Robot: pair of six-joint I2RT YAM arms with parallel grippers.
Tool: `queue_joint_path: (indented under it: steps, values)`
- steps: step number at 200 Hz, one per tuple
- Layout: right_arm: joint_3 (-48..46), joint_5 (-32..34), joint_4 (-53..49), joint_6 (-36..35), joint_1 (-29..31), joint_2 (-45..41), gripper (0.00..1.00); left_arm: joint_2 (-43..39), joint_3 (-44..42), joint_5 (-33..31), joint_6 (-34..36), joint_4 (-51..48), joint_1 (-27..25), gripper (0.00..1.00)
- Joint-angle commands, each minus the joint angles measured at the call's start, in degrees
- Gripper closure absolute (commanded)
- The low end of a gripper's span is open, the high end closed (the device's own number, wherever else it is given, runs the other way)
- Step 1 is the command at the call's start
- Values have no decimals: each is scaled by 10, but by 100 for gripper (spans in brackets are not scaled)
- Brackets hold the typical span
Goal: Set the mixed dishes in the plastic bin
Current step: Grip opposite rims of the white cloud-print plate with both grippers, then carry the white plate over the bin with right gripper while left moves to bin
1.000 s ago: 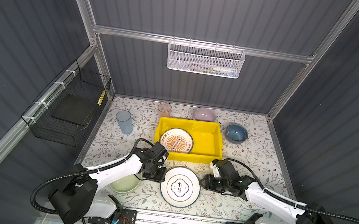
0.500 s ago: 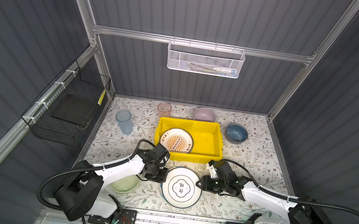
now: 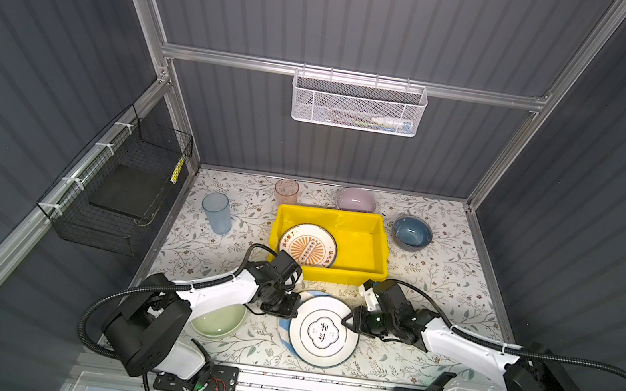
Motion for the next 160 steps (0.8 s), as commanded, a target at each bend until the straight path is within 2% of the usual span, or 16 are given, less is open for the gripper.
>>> queue_joint_path:
  steps: [1,13,39,51,72,111,160]
  values:
    - [5,2,-27,-4,4,-18,72,22,3,-7,-7,-5,-8,88]
    - [11,10,-44,-8,3,-25,74,24,5,-8,-8,-4,-10,88]
    - [19,19,-80,-20,4,-44,85,25,11,-16,-9,-3,-12,84]
    - [22,45,-92,-25,4,-53,90,21,14,-20,-10,-4,-12,82]
    - [28,49,-111,-33,4,-64,95,10,22,-24,-11,-9,-11,80]
    - [50,56,-156,-48,3,-76,98,-16,56,-79,-17,-69,-11,75]
    - [84,65,-215,-71,1,-109,98,-52,96,-131,-15,-127,-12,63]
